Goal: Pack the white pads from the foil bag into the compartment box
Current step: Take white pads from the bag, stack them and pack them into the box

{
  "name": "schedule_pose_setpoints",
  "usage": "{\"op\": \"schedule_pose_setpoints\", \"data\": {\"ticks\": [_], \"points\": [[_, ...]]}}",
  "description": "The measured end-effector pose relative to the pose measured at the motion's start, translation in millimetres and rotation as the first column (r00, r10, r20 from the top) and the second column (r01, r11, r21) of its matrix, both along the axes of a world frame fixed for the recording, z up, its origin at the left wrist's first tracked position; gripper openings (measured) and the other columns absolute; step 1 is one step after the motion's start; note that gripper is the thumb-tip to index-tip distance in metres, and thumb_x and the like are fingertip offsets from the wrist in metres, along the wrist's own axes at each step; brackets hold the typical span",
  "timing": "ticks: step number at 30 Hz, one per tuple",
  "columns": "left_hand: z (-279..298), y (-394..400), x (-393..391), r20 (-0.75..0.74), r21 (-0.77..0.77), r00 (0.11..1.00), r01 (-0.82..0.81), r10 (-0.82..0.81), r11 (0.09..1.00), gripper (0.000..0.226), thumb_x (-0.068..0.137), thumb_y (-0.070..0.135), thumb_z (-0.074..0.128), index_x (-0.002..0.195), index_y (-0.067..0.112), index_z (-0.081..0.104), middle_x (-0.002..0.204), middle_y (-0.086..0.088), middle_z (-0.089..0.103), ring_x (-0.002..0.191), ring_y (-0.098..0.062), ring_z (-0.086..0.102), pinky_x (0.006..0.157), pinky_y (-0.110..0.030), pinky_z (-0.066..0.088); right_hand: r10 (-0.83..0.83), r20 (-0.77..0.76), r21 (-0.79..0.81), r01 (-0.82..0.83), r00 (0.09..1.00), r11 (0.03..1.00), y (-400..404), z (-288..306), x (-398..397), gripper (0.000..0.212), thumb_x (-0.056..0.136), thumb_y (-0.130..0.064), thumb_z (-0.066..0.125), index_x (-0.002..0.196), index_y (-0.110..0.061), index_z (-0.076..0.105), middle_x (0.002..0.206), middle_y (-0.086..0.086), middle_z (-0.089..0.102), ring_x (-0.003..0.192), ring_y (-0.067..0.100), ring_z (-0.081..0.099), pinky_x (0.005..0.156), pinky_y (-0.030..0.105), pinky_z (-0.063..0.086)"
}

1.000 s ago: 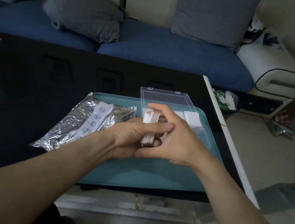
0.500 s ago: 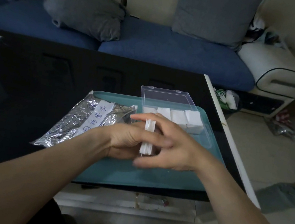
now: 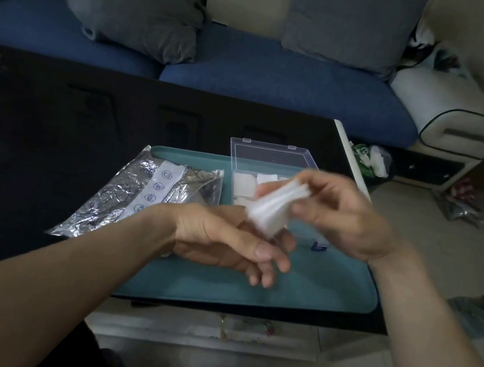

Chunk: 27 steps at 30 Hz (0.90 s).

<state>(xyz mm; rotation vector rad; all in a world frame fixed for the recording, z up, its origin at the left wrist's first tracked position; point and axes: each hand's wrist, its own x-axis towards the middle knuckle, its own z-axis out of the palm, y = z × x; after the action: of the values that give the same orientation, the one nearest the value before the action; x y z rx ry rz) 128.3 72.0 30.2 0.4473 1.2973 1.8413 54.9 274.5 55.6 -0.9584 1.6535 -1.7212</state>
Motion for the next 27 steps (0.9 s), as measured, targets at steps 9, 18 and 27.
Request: {"op": "schedule_pose_setpoints", "data": {"ticks": [9,18,27], "points": [[-12,-3,-14,-0.804,-0.351,0.498,-0.838,0.324,0.417,0.007,0.088,0.012,0.068,0.086,0.018,0.069,0.078,0.001,0.067,0.060,0.003,0.053,0.064,-0.014,0.044,-0.598,-0.182,0.298,0.623,0.781,0.723,36,-42,-44,0.030,0.098,-0.006,0.061,0.104,-0.033,0.072,0.104,-0.004,0.075,0.093,0.017,0.069,0.075,0.034,0.060],[-48,21,-17,-0.873,-0.484,0.379,-0.750,-0.307,0.450,0.050,0.088,0.035,0.047,0.126,0.005,0.058,0.129,-0.010,0.058,0.131,-0.027,0.043,0.114,-0.030,0.026,-0.509,-0.392,0.620,0.629,0.767,0.470,2,-54,-47,0.019,0.092,-0.019,0.067,0.106,-0.023,0.054,0.112,0.007,0.065,0.099,0.024,0.062,0.088,0.033,0.049],[-50,23,-19,-0.837,-0.522,0.365,-0.756,-0.408,0.395,0.052,0.087,0.039,0.050,0.129,0.008,0.055,0.134,-0.006,0.052,0.133,-0.024,0.036,0.116,-0.037,0.028,-0.438,-0.585,0.688,0.703,0.683,0.178,-7,-45,-37,0.042,0.074,-0.034,0.088,0.092,-0.012,0.057,0.091,0.005,0.060,0.077,0.021,0.054,0.056,0.024,0.036]]}}
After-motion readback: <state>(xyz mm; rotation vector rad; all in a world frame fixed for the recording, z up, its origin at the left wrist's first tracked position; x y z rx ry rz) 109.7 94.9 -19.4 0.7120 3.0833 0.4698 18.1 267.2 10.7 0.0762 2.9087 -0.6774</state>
